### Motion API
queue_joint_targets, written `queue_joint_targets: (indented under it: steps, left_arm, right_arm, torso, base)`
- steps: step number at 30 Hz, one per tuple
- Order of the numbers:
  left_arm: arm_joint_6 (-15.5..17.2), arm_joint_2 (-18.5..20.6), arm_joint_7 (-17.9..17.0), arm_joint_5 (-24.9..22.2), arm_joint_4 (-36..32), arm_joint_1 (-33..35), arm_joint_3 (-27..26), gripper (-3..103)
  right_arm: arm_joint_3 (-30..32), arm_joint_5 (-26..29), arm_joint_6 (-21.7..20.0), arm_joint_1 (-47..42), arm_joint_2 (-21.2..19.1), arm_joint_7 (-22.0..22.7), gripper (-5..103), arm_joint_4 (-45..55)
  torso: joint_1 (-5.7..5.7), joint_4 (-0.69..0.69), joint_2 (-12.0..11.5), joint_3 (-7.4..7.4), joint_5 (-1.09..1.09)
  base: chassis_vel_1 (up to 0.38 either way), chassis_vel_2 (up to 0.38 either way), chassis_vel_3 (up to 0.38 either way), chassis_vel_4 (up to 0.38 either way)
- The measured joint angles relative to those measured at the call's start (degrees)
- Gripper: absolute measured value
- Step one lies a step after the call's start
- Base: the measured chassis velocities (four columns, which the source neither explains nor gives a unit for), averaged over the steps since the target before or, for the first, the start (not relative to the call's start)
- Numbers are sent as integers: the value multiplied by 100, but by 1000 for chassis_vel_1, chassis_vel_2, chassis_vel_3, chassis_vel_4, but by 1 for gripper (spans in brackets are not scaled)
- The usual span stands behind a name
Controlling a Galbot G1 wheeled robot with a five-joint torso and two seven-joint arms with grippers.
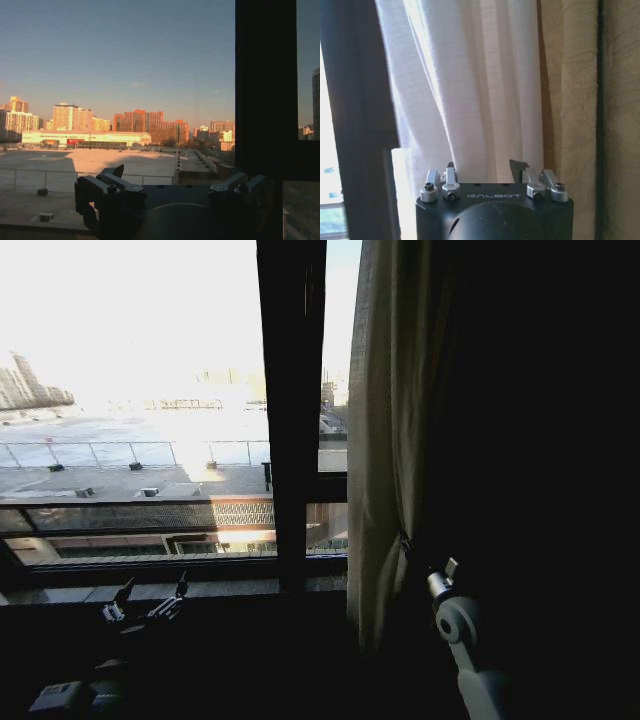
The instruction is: Open the curtains by pulling them apart, changing their state from closed to fully open.
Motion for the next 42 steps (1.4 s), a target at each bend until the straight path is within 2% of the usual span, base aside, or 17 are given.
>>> queue_joint_targets:
  steps: [1, 2, 4, 6, 7, 10, 11, 13, 26, 42]
  left_arm:
    - [1, 0, -4, -14, 0, -1, 0, 100]
    - [4, 1, -6, -46, 0, 0, -1, 100]
    - [6, 3, -6, -56, 0, 4, -1, 100]
    - [17, 16, -4, -81, 0, 34, 1, 100]
    - [17, 16, -4, -81, 0, 34, 1, 100]
    - [28, 49, 13, -113, 0, 91, -14, 100]
    - [28, 49, 13, -113, 0, 91, -14, 100]
    - [30, 72, 19, -141, 0, 115, -38, 100]
    - [29, 92, 36, -162, 0, 104, -41, 100]
    - [-7, 12, 41, -134, 0, 141, -30, 100]
  right_arm:
    - [-9, -7, -4, -128, 13, -22, 54, 123]
    - [-12, -75, -7, -338, 54, -65, 64, 321]
    - [-12, -124, -7, -417, 75, -93, 64, 399]
    - [1, -324, -7, -585, 132, -238, 76, 546]
    - [1, -324, -7, -585, 132, -238, 76, 546]
    - [18, -642, -1, -672, 205, -417, 92, 590]
    - [18, -642, -1, -672, 205, -417, 92, 590]
    - [7, -733, 16, -695, 254, -440, 99, 604]
    - [-21, -836, 40, -757, 253, -448, 100, 664]
    - [-76, -967, 168, -846, 208, -450, 100, 674]
  torso:
    - [0, 0, 0, 0, 0]
    - [-1, 0, 0, 0, -1]
    - [-1, 1, 0, 0, -1]
    - [-1, 1, 0, 0, -2]
    - [-1, 1, 0, 0, -2]
    - [-1, 2, 0, 0, 0]
    - [-1, 2, 0, 0, 0]
    - [-1, 2, 0, 0, 0]
    - [-1, 1, 0, 0, 1]
    - [1, 2, 0, 1, -2]
  base:
    - [0, 0, 0, 0]
    - [0, 0, 0, 0]
    - [0, 0, 0, 0]
    - [0, 0, 0, 0]
    - [0, 0, 0, 0]
    - [0, 0, 0, 0]
    - [0, 0, 0, 0]
    - [0, 0, 0, 0]
    - [73, 76, -62, -76]
    - [278, 282, -280, -289]
